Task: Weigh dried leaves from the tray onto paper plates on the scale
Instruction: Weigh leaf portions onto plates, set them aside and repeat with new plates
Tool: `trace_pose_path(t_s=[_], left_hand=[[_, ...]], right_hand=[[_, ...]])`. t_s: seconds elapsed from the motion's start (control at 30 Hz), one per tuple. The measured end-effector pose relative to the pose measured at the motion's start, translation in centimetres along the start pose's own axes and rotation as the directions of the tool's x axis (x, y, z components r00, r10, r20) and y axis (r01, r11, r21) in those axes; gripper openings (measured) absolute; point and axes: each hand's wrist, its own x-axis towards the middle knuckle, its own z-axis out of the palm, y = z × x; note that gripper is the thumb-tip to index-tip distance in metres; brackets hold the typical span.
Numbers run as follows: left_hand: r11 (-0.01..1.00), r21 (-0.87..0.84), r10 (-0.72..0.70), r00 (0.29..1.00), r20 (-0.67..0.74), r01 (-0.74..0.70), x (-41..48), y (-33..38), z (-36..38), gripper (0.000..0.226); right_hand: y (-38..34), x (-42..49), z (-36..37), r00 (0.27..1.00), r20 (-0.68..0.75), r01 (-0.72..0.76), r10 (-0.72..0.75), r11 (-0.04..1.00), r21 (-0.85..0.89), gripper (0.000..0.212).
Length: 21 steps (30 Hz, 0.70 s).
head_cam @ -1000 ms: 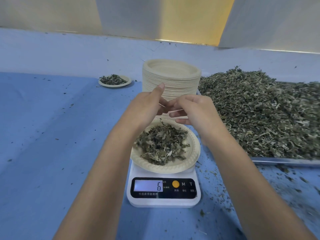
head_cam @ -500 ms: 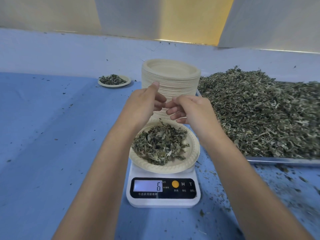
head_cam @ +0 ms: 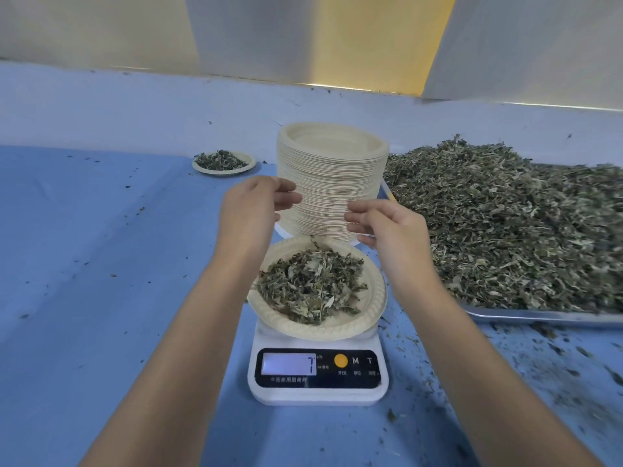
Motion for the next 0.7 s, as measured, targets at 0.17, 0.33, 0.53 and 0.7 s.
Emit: trace_pose_path(t_s=[0.17, 0.33, 0.53, 0.7], left_hand=[[0.991, -0.127, -0.069, 0.98, -0.185, 0.046, -0.4, -1.5, -1.8, 0.027], [0.971, -0.125, -0.218, 0.966, -0.135, 0.202, -1.5, -3.9, -1.8, 0.028], [0.924, -0.191, -0.35, 0.934, -0.073, 0.331, -2.1, -4.6, -1.3, 0.03], [0.914, -0.197, -0.373, 0.926, -0.065, 0.354, -2.1, -4.5, -1.4, 0.027]], right_hand=[[1.3, -0.8, -1.2, 0.99, -0.085, -0.093, 0.114, 0.971, 0.22, 0.029], [2.3, -1.3, -0.8, 0.972, -0.078, -0.193, 0.221, 0.942, 0.273, 0.028], [2.9, -1.4, -0.1, 0.966, -0.105, -0.207, 0.235, 0.952, 0.227, 0.032], [2.8, -1.6, 0.3, 0.971, -0.09, -0.2, 0.222, 0.958, 0.208, 0.03]])
